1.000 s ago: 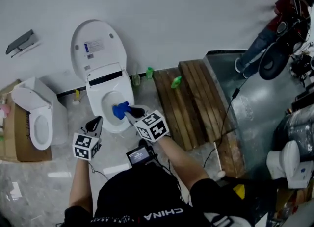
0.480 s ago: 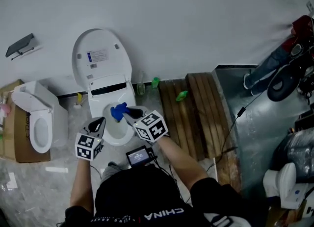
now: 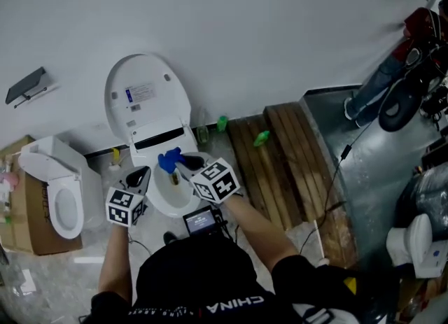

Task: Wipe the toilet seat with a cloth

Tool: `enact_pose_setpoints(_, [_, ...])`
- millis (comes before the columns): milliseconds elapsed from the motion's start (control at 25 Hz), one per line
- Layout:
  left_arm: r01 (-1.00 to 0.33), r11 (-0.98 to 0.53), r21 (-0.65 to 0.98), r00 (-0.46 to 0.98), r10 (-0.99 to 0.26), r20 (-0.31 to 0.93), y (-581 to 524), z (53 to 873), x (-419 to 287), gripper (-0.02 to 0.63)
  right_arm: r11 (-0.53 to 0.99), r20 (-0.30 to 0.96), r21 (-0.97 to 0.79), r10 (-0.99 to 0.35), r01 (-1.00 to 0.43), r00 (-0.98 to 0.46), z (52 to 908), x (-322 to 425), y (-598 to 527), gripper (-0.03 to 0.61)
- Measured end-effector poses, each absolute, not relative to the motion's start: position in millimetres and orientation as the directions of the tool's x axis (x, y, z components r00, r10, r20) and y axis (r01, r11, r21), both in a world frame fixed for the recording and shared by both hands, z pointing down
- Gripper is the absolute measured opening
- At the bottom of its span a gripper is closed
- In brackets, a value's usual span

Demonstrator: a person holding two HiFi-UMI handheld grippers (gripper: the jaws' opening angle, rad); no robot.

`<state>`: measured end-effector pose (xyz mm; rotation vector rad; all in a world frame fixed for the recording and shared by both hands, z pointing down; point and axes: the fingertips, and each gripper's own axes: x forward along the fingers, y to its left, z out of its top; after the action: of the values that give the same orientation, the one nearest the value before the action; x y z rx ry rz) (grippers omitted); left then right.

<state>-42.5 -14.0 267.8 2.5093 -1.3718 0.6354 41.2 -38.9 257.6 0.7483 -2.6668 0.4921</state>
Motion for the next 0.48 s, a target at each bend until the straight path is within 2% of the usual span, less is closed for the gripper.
enact_pose_setpoints(480, [-0.839, -0.544, -0.004, 0.482, -0.746, 0.458, -28, 275, -56, 0.012, 0.806, 0.422, -0.232, -0.421, -0.545, -0.803, 265, 25, -55, 0.043])
